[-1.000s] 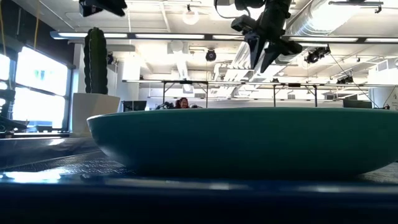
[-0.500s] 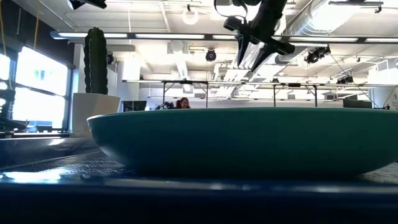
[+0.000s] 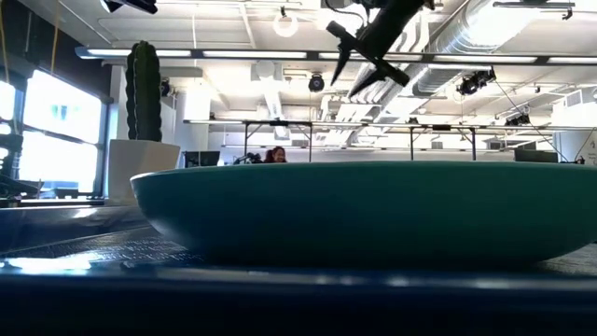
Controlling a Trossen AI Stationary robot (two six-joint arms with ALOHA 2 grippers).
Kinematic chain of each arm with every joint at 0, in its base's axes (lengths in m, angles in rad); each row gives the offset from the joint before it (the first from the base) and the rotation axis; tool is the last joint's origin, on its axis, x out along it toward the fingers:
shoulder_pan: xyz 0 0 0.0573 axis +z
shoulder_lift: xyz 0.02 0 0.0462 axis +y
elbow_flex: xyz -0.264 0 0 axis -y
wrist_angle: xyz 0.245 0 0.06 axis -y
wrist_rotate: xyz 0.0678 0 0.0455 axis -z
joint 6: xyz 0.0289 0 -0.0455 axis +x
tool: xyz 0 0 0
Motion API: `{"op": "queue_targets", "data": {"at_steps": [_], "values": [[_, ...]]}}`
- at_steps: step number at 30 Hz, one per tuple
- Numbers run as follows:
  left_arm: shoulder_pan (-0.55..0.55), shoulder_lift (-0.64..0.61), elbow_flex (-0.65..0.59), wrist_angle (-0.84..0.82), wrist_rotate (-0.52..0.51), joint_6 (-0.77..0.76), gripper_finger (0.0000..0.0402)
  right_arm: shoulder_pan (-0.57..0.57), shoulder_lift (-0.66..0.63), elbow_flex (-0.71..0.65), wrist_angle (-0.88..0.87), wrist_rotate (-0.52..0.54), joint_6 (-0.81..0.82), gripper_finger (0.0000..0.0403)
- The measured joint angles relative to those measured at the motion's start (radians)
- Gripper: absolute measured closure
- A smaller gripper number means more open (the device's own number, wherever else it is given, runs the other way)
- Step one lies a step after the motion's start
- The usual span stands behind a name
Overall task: Pick and place plate/cup/fork/spoon on tray
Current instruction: Put the light orange fork on the blue tray to the right of the green plate
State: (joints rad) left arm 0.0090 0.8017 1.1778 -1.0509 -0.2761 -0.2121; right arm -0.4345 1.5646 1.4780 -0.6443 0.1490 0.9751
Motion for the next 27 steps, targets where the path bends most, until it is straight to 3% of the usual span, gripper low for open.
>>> {"op": "queue_targets", "data": {"at_steps": [12,19,27], "values": [[0.048,0.000,0.000,0.001,-0.010,0.012,0.0319,-0.097,0.000,0.000,0.215,-0.087,-0.128,0.0212],[0.096,0.000,0.000,0.001,-0.105,0.042,0.0319,-0.102,0.000,0.000,0.293,-0.103,-0.172,0.0212],[0.151,0.002,0.000,0.003,-0.126,0.086,0.0319,-0.103,0.000,0.000,0.389,-0.110,-0.199,0.0213]]}}
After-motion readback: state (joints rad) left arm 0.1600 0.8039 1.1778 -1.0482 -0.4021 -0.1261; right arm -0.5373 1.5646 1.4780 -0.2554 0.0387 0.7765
